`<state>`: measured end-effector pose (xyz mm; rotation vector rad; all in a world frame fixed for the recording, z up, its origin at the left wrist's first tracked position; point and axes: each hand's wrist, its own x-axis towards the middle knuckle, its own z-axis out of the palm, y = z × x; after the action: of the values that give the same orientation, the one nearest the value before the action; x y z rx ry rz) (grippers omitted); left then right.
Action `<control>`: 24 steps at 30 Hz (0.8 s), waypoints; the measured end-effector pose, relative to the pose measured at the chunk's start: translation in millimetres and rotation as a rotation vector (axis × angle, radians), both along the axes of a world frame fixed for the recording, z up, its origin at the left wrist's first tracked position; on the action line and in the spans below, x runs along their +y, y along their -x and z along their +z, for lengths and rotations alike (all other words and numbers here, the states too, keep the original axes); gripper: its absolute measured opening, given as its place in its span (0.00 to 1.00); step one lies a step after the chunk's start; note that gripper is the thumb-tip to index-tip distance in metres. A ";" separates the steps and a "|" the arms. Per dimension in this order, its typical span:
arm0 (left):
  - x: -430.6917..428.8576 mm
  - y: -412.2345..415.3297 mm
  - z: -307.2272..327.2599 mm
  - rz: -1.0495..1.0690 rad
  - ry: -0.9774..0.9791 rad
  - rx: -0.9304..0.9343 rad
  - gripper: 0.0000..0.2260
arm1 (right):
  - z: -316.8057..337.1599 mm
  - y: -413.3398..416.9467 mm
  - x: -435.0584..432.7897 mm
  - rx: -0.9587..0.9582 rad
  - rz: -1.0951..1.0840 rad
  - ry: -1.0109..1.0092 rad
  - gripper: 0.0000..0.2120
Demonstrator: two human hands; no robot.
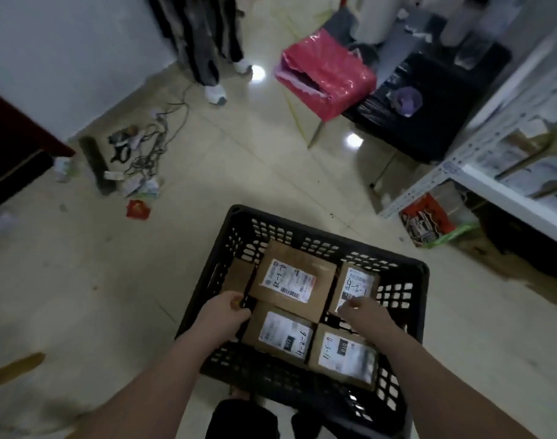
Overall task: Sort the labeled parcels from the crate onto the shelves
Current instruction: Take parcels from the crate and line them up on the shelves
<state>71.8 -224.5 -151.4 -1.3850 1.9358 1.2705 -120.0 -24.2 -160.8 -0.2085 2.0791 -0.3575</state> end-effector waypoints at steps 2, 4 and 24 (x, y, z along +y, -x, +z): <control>-17.7 8.1 -21.6 -0.042 -0.027 -0.020 0.22 | -13.5 -9.6 -6.2 -0.023 -0.107 0.004 0.14; -31.8 20.1 -42.4 -0.050 -0.055 -0.020 0.24 | -29.4 -16.5 -13.1 -0.036 -0.180 -0.010 0.16; -26.6 120.2 -168.2 0.217 -0.203 -0.067 0.22 | -162.9 -27.6 -28.1 -0.185 -0.752 0.138 0.33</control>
<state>-48.4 -251.2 -319.5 -1.5417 1.5957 1.4546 -92.4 -52.3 -323.7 0.5268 1.8824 -0.9323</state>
